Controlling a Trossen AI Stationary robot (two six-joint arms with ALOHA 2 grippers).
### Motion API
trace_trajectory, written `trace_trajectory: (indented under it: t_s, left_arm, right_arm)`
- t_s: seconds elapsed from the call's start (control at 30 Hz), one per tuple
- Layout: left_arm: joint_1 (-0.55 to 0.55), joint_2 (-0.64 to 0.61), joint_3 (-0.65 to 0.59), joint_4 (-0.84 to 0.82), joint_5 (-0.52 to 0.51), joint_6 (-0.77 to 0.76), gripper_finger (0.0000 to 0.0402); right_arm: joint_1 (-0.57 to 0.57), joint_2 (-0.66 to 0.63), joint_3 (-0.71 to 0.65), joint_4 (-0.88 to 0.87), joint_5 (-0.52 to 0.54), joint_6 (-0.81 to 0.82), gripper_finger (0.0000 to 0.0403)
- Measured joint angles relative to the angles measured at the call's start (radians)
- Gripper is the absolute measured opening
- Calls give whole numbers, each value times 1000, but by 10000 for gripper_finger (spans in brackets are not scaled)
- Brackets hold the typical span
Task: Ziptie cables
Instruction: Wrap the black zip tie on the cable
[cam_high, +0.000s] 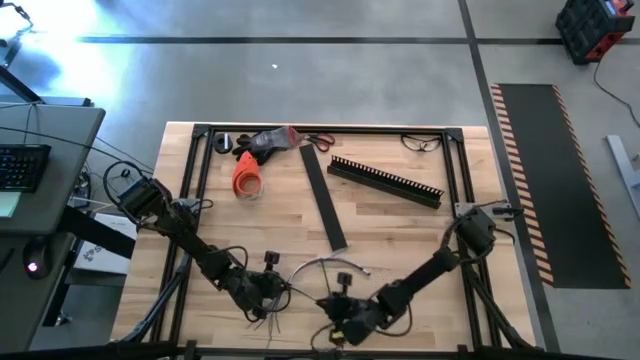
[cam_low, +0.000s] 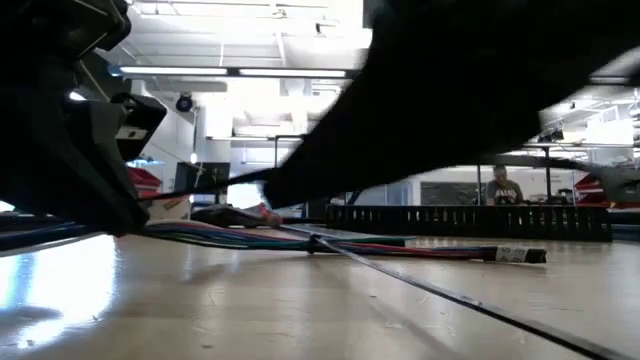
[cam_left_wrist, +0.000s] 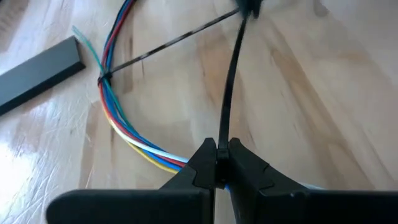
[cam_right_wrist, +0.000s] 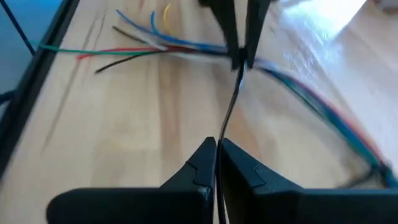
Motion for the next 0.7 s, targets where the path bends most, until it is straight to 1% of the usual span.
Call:
trace_trajectory:
  t_s: [0.07,0.23,0.37,0.43,0.5,0.6,0.67,0.7]
  left_arm:
    - [-3,0,0,-5,-4,-3,5]
    - [-3,0,-1,-8,-7,-6,5]
    - [-3,0,-1,-6,-4,-14,5]
    - [-3,0,-1,-6,-4,-18,5]
    - [-3,0,-1,-6,-4,-22,5]
    - [-3,0,-1,-6,-4,-25,5]
    - [-3,0,-1,-5,-4,-30,5]
    - [-3,0,-1,-5,-4,-30,5]
  right_arm:
    - [25,-1,0,-41,25,63,0]
    - [58,-4,0,-119,49,180,0]
    - [62,-39,0,-191,-13,192,0]
    - [55,-65,22,-293,-66,194,7]
    - [42,-85,70,-463,-117,238,25]
    - [12,-99,183,-761,-187,324,74]
    - [-5,-99,246,-887,-232,292,114]
    - [-10,-99,262,-896,-237,251,133]
